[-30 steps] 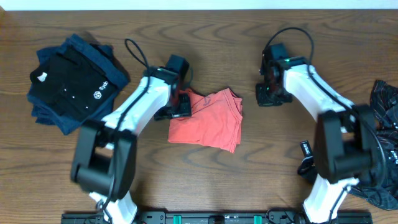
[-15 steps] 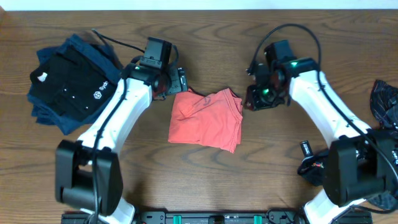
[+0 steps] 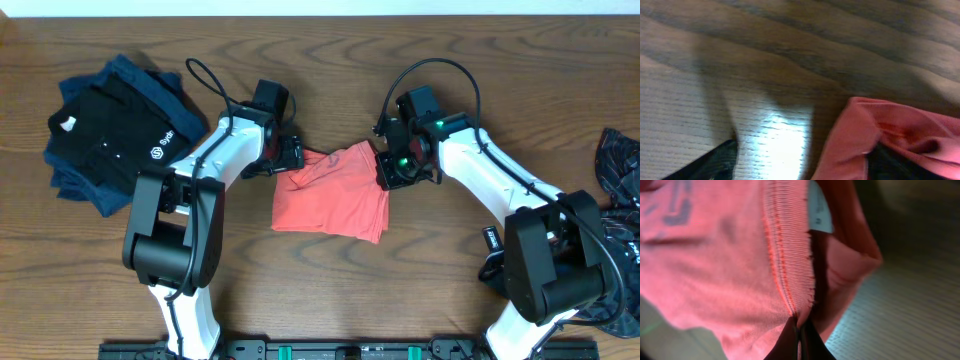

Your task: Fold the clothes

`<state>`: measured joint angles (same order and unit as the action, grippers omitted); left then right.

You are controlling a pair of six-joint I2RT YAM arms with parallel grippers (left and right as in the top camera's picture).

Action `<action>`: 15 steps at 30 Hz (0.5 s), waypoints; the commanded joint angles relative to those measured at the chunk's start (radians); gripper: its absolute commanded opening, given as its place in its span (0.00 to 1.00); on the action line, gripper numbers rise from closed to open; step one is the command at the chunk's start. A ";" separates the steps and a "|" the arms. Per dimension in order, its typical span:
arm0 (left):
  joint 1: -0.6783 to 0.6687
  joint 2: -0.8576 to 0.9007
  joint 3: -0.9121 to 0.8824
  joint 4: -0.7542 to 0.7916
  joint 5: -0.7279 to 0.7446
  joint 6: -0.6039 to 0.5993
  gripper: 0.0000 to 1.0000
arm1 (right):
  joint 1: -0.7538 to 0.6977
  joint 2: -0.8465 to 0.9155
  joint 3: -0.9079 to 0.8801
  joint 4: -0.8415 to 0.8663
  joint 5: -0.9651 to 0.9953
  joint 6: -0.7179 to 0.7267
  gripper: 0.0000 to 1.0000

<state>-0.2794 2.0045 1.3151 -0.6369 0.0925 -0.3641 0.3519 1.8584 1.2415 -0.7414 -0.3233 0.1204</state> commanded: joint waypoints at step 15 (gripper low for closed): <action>0.002 0.054 -0.048 -0.321 -0.056 -0.061 0.52 | -0.021 0.009 -0.007 0.186 0.334 0.111 0.14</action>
<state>-0.2821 2.0113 1.3228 -0.9291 0.0967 -0.4084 0.3500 1.8584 1.2404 -0.5583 -0.0940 0.2207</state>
